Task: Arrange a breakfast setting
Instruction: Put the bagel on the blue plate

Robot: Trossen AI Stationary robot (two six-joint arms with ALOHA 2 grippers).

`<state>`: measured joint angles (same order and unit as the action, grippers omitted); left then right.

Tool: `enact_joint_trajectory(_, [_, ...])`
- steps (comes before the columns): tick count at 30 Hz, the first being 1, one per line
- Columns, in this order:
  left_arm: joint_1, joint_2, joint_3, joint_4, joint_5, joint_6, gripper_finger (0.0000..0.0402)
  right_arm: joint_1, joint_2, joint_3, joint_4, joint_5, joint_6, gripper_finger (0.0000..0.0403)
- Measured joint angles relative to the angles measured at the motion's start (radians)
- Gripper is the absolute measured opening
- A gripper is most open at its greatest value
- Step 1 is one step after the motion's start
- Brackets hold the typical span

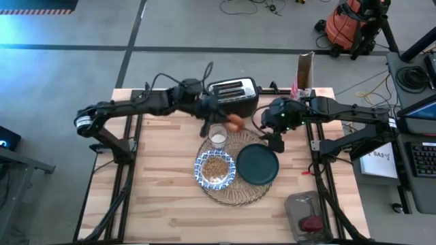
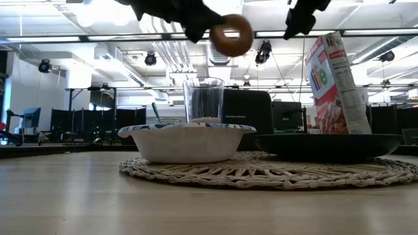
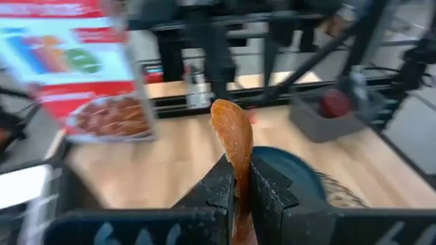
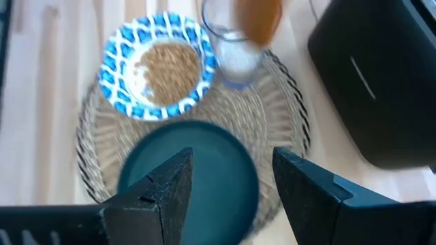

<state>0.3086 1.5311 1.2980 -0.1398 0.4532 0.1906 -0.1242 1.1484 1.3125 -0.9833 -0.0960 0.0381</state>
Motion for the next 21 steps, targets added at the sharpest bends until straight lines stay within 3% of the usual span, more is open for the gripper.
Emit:
enact_joint_trajectory(6, [-0.087, 0.004, -0.001, 0.050, -0.132, 0.010, 0.0012, 0.000, 0.000, 0.000, 0.042, -0.017, 0.015, 0.0192])
enact_joint_trajectory(21, [-0.138, 0.016, -0.001, 0.232, -0.141, -0.050, 0.0013, 0.001, 0.000, 0.000, 0.203, -0.018, -0.053, 0.0192])
